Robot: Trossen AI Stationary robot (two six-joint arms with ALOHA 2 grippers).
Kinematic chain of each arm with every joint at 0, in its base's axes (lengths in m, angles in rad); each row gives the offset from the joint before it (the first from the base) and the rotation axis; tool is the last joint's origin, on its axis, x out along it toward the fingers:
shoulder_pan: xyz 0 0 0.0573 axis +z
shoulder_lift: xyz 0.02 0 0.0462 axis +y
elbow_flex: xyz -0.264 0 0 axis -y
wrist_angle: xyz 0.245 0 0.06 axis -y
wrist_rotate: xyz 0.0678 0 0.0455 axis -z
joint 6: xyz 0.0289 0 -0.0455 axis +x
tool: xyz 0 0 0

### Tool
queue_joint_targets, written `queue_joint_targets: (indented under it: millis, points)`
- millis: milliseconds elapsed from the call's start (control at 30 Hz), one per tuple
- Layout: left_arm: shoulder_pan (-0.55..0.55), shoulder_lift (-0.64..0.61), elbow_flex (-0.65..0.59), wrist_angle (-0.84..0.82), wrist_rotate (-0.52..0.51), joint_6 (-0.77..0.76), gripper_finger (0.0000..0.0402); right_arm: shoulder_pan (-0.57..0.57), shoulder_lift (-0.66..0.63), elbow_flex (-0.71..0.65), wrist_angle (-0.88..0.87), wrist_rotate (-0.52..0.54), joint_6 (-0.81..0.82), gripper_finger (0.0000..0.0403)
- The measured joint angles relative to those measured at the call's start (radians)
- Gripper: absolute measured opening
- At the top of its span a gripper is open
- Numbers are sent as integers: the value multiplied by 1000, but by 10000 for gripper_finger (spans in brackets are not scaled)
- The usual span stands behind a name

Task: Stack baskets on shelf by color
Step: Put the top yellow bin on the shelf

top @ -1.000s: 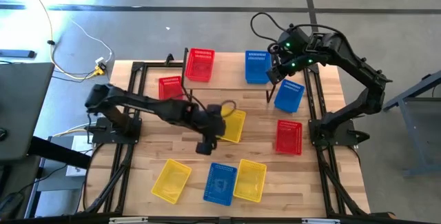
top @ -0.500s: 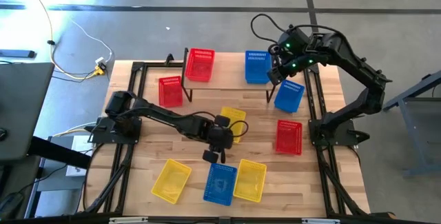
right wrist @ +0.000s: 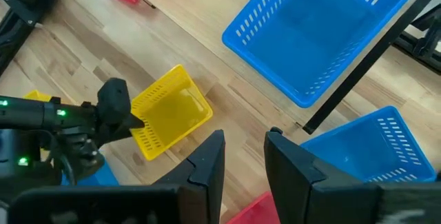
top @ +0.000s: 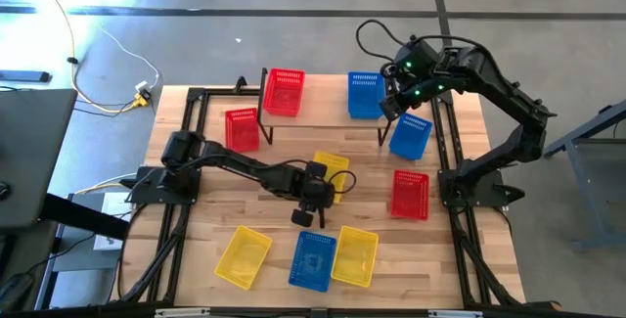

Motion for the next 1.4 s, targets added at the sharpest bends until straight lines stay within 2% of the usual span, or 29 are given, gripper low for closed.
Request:
queue_joint_targets:
  millis: [167, 367, 433, 833, 1267, 1400]
  points:
    - [1, 12, 0, -2, 0, -1, 104, 0, 0, 0, -5, 22, 0, 87]
    - [1, 13, 0, 0, 0, 0, 24, 0, 0, 0, -6, 22, 0, 87]
    - [1, 13, 0, 2, -1, -3, 8, 0, 0, 0, -6, 22, -1, 87]
    - [-9, -38, 0, -19, 0, -56, 4, 0, 0, 0, -9, 22, -45, 87]
    - [-14, -199, 70, -129, -29, -89, 2, 0, 0, -1, -19, 22, -60, 87]
    - [-14, -271, 76, -139, -76, -81, 1, 0, 0, -1, -22, 25, -71, 87]
